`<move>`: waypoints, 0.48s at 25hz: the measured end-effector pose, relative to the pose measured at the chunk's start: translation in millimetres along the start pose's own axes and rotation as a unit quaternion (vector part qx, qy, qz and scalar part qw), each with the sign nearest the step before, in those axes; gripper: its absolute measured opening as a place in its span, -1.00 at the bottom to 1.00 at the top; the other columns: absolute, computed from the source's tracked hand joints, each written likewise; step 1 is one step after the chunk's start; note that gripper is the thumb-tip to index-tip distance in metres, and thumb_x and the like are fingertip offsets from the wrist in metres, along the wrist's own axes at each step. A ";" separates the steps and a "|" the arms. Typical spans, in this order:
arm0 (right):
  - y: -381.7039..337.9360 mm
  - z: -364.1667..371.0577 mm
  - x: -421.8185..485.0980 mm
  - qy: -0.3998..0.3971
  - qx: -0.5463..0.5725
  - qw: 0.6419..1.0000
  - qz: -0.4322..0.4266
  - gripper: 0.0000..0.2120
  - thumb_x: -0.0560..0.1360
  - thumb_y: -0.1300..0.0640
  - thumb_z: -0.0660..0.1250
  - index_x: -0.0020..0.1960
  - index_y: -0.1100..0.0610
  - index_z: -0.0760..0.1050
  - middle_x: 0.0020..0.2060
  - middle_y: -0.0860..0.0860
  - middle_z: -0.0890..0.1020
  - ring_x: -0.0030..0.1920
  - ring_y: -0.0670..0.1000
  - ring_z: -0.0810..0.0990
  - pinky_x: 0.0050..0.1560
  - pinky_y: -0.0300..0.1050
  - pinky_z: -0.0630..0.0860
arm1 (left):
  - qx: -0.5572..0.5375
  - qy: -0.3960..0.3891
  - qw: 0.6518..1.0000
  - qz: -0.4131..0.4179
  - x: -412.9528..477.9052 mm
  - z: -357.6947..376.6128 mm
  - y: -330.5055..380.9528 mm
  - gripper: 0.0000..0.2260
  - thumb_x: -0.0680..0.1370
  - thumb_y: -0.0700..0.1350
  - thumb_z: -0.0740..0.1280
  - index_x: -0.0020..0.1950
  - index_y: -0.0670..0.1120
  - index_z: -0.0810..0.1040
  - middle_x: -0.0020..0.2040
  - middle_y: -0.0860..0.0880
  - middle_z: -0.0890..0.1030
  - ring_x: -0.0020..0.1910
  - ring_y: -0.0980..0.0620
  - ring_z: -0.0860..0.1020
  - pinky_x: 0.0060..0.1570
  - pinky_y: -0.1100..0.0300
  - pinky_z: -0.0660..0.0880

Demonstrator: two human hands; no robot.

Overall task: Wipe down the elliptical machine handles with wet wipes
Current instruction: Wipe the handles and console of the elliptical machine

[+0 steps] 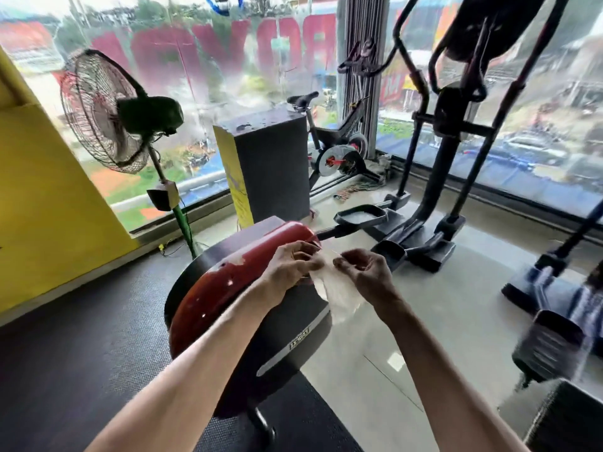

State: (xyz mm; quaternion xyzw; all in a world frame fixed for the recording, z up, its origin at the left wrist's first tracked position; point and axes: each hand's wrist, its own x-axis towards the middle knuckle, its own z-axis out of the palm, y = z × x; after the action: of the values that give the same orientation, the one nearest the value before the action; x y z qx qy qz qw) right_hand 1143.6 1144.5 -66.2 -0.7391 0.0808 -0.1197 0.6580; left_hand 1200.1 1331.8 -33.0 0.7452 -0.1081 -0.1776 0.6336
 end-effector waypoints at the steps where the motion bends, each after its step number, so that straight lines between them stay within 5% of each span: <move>1: 2.2 -8.3 11.1 0.024 -0.003 1.000 0.012 -0.90 0.51 0.17 0.55 -0.13 0.03 0.67 -0.23 -0.04 0.73 -0.17 -0.03 0.68 -0.12 -0.11 0.60 | -0.003 -0.001 1.000 0.023 19.0 6.0 2.4 -0.71 0.39 -0.21 0.57 0.09 -0.10 0.65 0.03 -0.26 0.65 -0.01 -0.16 0.62 0.14 -0.26 0.58; 4: 8.4 -34.4 41.6 0.042 0.002 0.999 0.023 -0.77 0.50 0.17 0.56 0.07 -0.05 0.60 -0.12 0.04 0.71 -0.14 0.08 0.70 -0.21 0.12 0.65 | 0.053 -0.011 0.995 0.084 70.8 28.1 13.5 -0.73 0.46 -0.29 0.51 0.07 -0.01 0.62 -0.03 -0.22 0.63 -0.11 -0.05 0.59 -0.08 0.01 0.61; 7: 12.9 -60.9 84.3 0.044 -0.058 0.996 -0.047 -0.51 0.53 0.19 0.52 0.33 -0.17 0.46 0.01 0.09 0.69 -0.10 0.05 0.74 -0.19 0.04 0.70 | 0.124 -0.065 0.980 0.140 138.5 49.7 21.7 -0.77 0.51 -0.32 0.46 0.03 -0.02 0.57 -0.13 -0.18 0.65 -0.23 0.06 0.58 -0.24 0.10 0.57; 12: 18.2 -103.7 161.9 0.147 -0.176 0.971 -0.071 -0.86 0.52 0.20 0.52 0.03 0.01 0.69 -0.14 -0.12 0.73 -0.15 -0.21 0.68 -0.08 -0.19 0.60 | 0.195 -0.139 0.947 0.214 246.5 82.8 36.9 -0.66 0.46 -0.36 0.51 -0.19 0.11 0.60 -0.19 0.05 0.65 -0.30 0.29 0.56 -0.28 0.31 0.48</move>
State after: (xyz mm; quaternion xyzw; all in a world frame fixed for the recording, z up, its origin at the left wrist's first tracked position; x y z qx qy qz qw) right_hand 1270.1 998.6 -61.9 -0.8216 0.1437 -0.2574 0.4879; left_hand 1394.4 1155.2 -39.4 0.7816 -0.3841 -0.1152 0.4779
